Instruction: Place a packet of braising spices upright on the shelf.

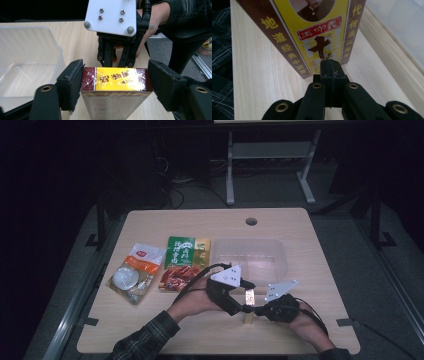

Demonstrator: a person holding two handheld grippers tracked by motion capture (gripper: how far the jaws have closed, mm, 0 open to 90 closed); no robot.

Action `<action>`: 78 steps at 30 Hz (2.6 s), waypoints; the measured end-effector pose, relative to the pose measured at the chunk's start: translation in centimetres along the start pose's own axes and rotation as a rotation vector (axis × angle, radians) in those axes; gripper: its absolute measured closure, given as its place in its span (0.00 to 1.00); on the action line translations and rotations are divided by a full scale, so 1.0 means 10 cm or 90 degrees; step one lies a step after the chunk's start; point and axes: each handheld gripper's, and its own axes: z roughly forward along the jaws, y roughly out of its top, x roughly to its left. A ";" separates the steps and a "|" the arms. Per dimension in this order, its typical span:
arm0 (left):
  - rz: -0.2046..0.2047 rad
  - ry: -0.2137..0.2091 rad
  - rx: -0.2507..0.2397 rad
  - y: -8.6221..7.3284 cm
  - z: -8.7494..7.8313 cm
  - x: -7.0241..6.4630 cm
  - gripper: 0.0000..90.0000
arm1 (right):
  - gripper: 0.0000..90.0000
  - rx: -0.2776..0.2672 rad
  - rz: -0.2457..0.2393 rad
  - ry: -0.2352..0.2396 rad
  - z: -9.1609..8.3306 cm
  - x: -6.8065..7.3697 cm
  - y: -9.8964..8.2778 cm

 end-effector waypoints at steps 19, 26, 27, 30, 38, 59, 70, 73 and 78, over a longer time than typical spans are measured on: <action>-0.094 0.099 0.040 -0.62 -0.71 -0.25 0.19 | 0.64 -0.025 0.006 -0.013 -0.46 -0.14 -0.16; -0.131 0.136 0.094 -1.02 -0.85 -0.43 0.19 | 0.50 -0.026 -0.018 0.017 -0.59 -0.10 -0.05; -0.134 0.142 0.102 -1.06 -0.87 -0.44 0.19 | 0.48 -0.030 -0.026 0.018 -0.62 -0.09 -0.02; -0.149 0.161 0.112 -1.16 -0.93 -0.48 0.19 | 0.40 -0.038 -0.041 0.018 -0.68 -0.06 0.07; -0.174 0.180 0.126 -1.34 -1.03 -0.53 0.19 | 0.30 -0.051 -0.086 0.016 -0.78 -0.03 0.33; -0.163 0.174 0.117 -1.29 -0.98 -0.53 0.19 | 0.20 -0.010 -0.188 0.062 -0.42 0.02 0.79; -0.173 0.184 0.113 -1.31 -1.03 -0.58 0.19 | 0.33 0.011 -0.202 0.083 -0.30 -0.02 0.77; -0.182 0.188 0.112 -1.31 -1.05 -0.59 0.19 | 0.34 0.013 -0.205 0.085 -0.30 -0.03 0.77; -0.189 0.196 0.109 -1.32 -1.07 -0.60 0.16 | 0.34 0.018 -0.208 0.094 -0.31 -0.03 0.78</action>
